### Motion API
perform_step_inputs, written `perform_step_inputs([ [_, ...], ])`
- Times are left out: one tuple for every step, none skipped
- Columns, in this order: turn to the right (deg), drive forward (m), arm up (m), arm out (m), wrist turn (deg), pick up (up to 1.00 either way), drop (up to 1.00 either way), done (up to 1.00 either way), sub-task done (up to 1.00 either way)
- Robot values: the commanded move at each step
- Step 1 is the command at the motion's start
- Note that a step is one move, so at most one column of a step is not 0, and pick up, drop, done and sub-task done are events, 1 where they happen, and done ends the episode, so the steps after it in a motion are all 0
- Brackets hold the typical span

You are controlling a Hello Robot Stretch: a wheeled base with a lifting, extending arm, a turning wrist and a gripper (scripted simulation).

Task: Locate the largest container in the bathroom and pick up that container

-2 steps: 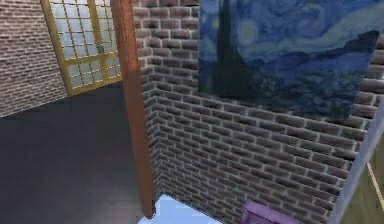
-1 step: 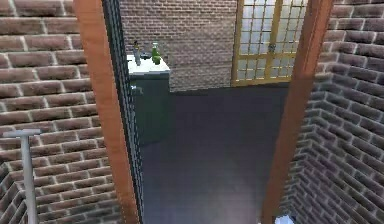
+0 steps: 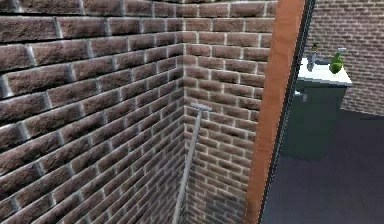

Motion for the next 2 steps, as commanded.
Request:
perform_step_inputs([
  [-15.0, 0.0, 0.0, 0.0, 0.0, 0.0, 0.0, 0.0, 0.0],
  [0.0, 0.05, 0.0, 0.0, 0.0, 0.0, 0.0, 0.0, 0.0],
])
